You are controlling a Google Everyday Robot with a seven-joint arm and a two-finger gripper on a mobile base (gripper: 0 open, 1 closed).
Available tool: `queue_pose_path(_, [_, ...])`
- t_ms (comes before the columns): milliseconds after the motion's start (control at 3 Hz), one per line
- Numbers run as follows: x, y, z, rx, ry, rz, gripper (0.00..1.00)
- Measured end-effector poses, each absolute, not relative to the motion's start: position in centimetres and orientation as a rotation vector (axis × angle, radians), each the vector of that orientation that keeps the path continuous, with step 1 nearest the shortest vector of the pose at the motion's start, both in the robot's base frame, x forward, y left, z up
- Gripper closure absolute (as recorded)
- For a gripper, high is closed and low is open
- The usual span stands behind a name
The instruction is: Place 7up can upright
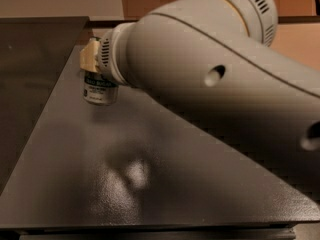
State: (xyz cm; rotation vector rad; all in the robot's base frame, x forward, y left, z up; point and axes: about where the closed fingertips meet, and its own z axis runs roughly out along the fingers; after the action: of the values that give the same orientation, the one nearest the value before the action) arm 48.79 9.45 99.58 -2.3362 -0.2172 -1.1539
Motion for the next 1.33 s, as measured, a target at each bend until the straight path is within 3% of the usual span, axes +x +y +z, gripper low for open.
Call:
queue_pose_path(333, [49.2, 10.7, 99.3, -2.268, -0.387, -1.265, 1.0])
queue_pose_path(1333, [48.9, 13.3, 95.4, -2.192, -0.578, -1.323, 1.0])
